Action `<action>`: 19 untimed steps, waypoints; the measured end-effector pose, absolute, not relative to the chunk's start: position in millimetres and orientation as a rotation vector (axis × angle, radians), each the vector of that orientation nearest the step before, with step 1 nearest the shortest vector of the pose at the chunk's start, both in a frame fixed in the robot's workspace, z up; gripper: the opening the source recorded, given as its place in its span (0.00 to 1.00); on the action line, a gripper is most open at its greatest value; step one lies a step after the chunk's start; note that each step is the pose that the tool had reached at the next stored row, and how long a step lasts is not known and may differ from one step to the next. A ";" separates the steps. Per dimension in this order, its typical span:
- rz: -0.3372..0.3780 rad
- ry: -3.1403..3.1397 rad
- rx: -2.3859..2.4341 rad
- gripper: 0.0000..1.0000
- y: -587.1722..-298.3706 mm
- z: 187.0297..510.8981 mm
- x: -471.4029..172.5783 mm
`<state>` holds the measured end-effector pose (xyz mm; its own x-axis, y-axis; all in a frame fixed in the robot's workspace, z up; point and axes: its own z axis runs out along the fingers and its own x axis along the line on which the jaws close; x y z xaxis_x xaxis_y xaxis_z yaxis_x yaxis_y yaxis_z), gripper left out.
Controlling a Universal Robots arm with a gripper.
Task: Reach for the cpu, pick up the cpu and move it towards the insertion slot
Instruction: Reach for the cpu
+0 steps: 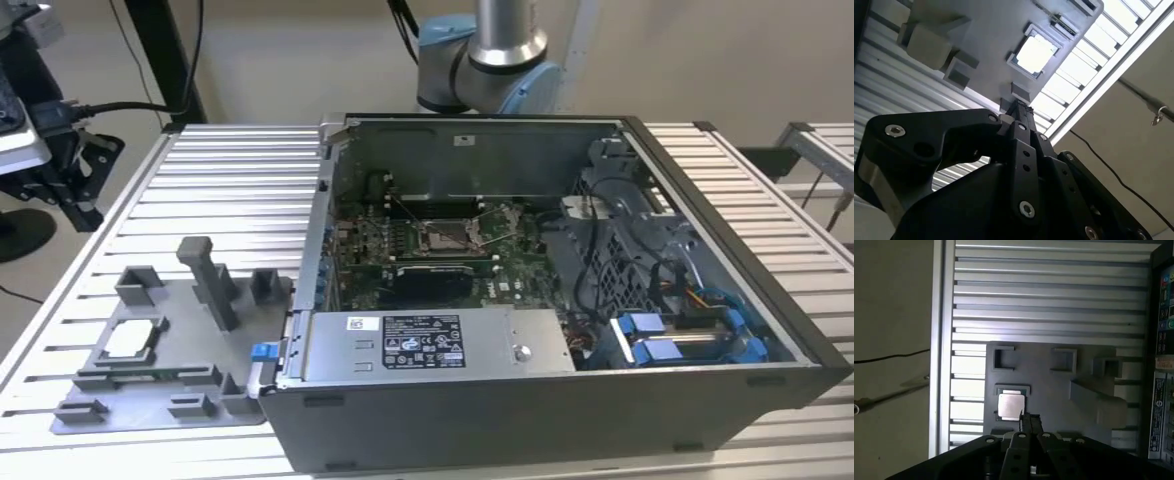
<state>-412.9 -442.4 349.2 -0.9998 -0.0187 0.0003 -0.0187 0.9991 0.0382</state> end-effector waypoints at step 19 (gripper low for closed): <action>-0.060 -3.140 0.029 1.00 -442.5 349.0 -412.9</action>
